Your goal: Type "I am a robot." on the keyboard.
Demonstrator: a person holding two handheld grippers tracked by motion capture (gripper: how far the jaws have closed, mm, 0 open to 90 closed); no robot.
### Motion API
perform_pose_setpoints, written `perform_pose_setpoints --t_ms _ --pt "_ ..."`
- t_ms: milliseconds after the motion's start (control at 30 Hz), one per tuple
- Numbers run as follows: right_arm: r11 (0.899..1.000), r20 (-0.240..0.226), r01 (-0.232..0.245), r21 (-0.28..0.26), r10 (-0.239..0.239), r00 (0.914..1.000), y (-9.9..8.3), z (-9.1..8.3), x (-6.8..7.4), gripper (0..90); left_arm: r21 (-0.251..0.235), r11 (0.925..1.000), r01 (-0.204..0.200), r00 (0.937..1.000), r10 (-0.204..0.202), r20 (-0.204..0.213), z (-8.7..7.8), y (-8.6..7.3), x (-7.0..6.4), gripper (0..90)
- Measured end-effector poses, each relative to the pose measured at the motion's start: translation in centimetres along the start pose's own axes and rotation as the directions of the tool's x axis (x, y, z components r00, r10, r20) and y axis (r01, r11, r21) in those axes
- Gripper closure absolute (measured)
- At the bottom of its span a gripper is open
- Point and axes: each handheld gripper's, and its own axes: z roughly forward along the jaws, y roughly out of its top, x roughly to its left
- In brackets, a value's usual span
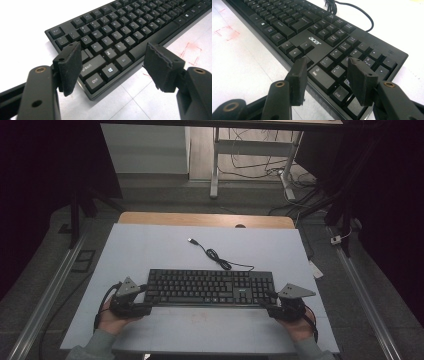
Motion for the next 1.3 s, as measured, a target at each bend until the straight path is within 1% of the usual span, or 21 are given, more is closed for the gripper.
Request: perform_pose_setpoints --t_ms 267,367,400,433,633,700,767,867,967,1033,1300 --pt "1.0 0.0 0.008 0.005 -0.008 1.0 0.2 0.1 0.2 50.7 -0.002 1.0 -0.001 1.0 0.001 -0.004 -0.1 -0.1 0.0 30.9" --pt "1.0 -0.014 -0.002 -0.007 0.002 0.9999 0.2 0.2 0.2 50.6 -0.001 1.0 0.001 1.0 -0.001 -0.004 0.0 -0.1 0.0 31.0" --pt "1.0 -0.011 -0.005 -0.006 0.004 0.9999 0.2 0.1 0.2 50.6 0.0 1.0 0.001 1.0 -0.001 -0.004 0.0 -0.1 0.0 31.0" --pt "1.0 -0.023 -0.01 -0.01 0.01 0.9997 0.3 0.1 0.2 50.6 0.001 1.0 0.0 1.0 0.0 -0.005 0.0 -0.1 0.0 31.0" --pt "0.999 -0.044 -0.029 -0.029 0.027 0.9987 0.4 0.2 0.3 50.5 0.002 1.0 -0.004 1.0 0.004 -0.008 0.1 0.0 -0.1 31.0" --pt "0.999 -0.04 -0.029 -0.031 0.028 0.9988 0.6 0.2 0.5 50.4 -0.001 1.0 -0.004 1.0 0.004 -0.009 0.1 0.0 -0.1 31.0" --pt "0.999 -0.056 -0.032 -0.04 0.03 0.998 0.7 0.3 0.5 50.3 -0.006 1.0 -0.003 0.9999 0.003 -0.013 0.0 0.0 -0.1 31.1" --pt "0.999 -0.06 -0.027 -0.04 0.024 0.9979 0.9 0.3 0.7 50.3 -0.012 0.9999 -0.003 0.9999 0.003 -0.016 0.0 0.0 0.0 31.1" --pt "0.999 -0.062 -0.026 -0.041 0.023 0.9978 1.2 0.4 0.8 50.3 -0.019 0.9998 0.008 0.9999 -0.008 -0.01 0.1 0.0 0.2 31.3" --pt "0.999 -0.063 -0.031 -0.043 0.029 0.9976 1.3 0.5 0.9 50.3 -0.021 0.9997 0.009 0.9999 -0.009 -0.008 0.1 0.1 0.2 31.3" --pt "0.998 -0.075 -0.038 -0.05 0.034 0.9966 2.3 1.4 1.0 50.5 -0.033 0.999 0.031 0.9995 -0.031 0.011 0.1 0.1 0.5 32.8"
